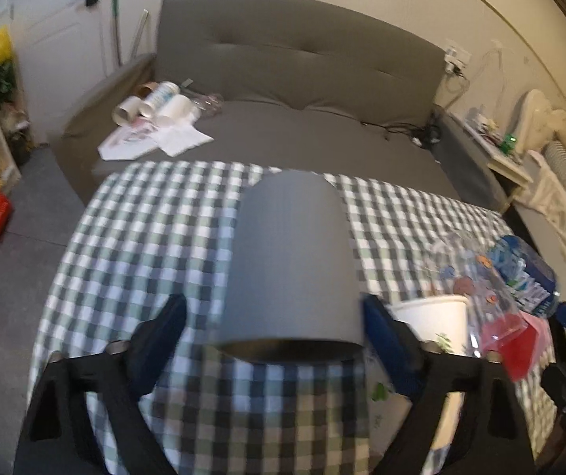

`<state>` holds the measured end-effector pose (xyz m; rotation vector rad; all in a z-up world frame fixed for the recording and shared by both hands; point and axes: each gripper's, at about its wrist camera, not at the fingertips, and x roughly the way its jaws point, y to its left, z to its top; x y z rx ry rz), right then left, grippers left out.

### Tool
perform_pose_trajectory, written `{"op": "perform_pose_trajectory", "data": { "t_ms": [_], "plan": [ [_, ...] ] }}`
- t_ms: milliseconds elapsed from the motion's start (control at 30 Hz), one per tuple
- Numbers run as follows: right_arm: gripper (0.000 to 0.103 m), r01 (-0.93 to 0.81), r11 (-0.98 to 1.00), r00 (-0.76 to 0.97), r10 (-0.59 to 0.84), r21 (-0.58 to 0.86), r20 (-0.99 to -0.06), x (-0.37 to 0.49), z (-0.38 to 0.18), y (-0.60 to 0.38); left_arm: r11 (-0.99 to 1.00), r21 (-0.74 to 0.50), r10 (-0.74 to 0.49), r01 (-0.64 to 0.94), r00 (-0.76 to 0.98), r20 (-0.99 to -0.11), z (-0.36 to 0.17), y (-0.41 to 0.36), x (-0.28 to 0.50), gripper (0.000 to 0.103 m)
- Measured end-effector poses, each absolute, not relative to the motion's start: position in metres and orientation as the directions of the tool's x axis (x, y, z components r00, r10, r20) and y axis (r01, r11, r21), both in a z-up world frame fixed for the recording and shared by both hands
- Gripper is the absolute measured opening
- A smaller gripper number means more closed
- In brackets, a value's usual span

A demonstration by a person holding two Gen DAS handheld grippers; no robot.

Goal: Flip cup upside down
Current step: 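Move the left gripper to the grey cup lying on its side and grasp it, then lift the grey cup with the left gripper and carry it toward the right gripper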

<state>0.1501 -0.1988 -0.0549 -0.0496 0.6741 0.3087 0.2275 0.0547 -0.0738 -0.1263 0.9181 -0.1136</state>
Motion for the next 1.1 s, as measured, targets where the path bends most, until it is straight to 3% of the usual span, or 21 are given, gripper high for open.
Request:
{"op": "perform_pose_trajectory", "data": {
  "t_ms": [33, 567, 900, 1100],
  "plan": [
    [0.103, -0.297, 0.953, 0.738, 0.266, 0.055, -0.621, 0.150, -0.055, -0.199, 0.984, -0.167, -0.167, 0.054, 0.591, -0.789, -0.075, 0.053, 0.228, 0.074],
    [0.103, -0.284, 0.959, 0.764, 0.231, 0.008, -0.603, 0.126, -0.035, -0.201, 0.996, -0.066, -0.091, 0.064, 0.566, -0.819, -0.063, 0.042, 0.127, 0.074],
    [0.103, -0.289, 0.957, 0.762, 0.219, -0.017, -0.609, 0.090, -0.023, -0.204, 0.987, -0.141, -0.159, 0.074, 0.538, -0.828, -0.064, 0.014, 0.066, 0.074],
    [0.103, -0.305, 0.951, 0.749, 0.209, -0.049, -0.628, 0.074, -0.025, -0.203, 0.988, -0.125, -0.156, 0.094, 0.544, -0.825, -0.066, -0.002, 0.055, 0.074]
  ]
}}
